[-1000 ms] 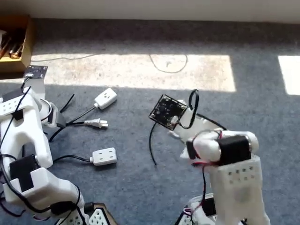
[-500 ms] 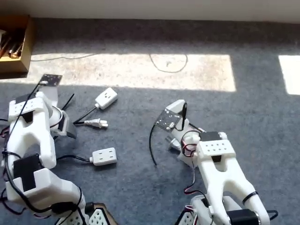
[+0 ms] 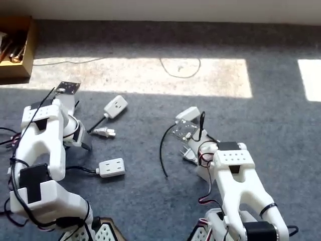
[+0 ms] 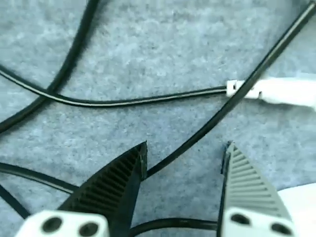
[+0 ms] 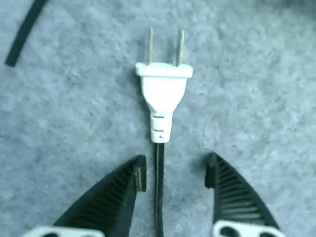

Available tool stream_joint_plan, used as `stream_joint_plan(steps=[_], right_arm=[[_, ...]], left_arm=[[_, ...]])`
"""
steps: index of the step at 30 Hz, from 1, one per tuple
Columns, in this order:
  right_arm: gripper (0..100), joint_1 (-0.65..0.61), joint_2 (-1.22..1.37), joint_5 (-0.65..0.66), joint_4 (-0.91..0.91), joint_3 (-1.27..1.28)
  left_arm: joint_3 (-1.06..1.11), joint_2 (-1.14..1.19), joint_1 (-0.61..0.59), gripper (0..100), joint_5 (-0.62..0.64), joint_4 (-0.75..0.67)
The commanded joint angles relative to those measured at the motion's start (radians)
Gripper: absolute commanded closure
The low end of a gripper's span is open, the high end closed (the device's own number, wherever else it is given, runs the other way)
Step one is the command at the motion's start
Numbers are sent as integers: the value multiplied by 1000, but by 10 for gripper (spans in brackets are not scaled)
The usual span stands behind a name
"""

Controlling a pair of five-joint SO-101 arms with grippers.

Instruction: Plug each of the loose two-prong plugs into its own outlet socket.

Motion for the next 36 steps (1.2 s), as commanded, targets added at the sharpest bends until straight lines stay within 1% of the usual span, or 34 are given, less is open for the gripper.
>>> stream_joint_plan(steps=[1, 4, 7, 10, 14, 24, 26, 31, 32, 36], right_arm=[[731, 12, -28, -28, 44, -50], [731, 8, -36, -103, 33, -97], [731, -25, -35, -133, -7, -125], [731, -85, -33, -137, -35, -125], [731, -145, -31, -161, -21, -93], [735, -148, -30, -161, -128, 12], [769, -148, -28, -163, -128, 12], [971, -150, 105, -166, -131, -2], [992, -150, 140, -166, -137, -12], [993, -140, 236, -175, -151, -53]], left_arm=[[-38, -50, 22, 741, 34, -17], [-35, -48, 33, 741, 34, -35], [-36, -47, 33, 741, 34, -43], [-36, -50, 31, 741, 31, -40], [-38, -50, 25, 741, 31, -38], [-59, -51, -16, 741, 31, -35], [-59, -51, -28, 741, 31, -35], [-61, -51, -59, 741, 29, -35], [-61, -51, -65, 741, 29, -35], [-61, -51, -85, 741, 28, -40]])
